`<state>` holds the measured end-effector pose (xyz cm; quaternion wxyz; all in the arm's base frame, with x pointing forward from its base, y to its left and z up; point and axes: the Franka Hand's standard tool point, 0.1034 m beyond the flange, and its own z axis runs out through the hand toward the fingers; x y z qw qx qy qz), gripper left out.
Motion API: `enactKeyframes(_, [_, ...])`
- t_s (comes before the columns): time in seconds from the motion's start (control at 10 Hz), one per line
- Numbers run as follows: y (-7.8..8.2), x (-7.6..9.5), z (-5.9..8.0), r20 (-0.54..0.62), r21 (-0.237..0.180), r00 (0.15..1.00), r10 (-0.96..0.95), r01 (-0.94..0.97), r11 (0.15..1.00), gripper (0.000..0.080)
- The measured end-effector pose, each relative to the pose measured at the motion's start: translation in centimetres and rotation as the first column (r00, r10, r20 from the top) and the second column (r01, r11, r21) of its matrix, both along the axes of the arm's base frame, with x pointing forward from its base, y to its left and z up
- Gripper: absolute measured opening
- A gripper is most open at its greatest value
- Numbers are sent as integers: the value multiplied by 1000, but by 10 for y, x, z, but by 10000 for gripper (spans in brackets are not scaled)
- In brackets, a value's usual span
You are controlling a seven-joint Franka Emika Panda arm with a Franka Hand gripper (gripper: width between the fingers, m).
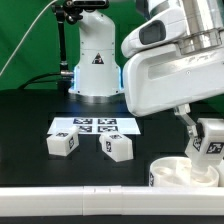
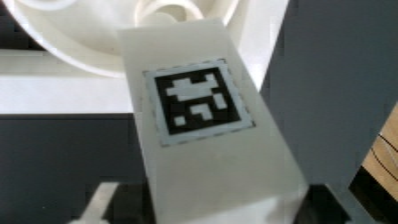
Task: Assemble stool
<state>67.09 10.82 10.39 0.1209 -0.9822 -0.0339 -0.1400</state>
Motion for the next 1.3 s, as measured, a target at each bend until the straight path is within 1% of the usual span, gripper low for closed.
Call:
enactKeyframes(0.8, [6, -1, -5, -6, 2, 1000, 6, -6, 1000, 363])
enactKeyframes(1.3, [7, -9, -12, -21, 0, 1000, 9, -9, 1000, 363])
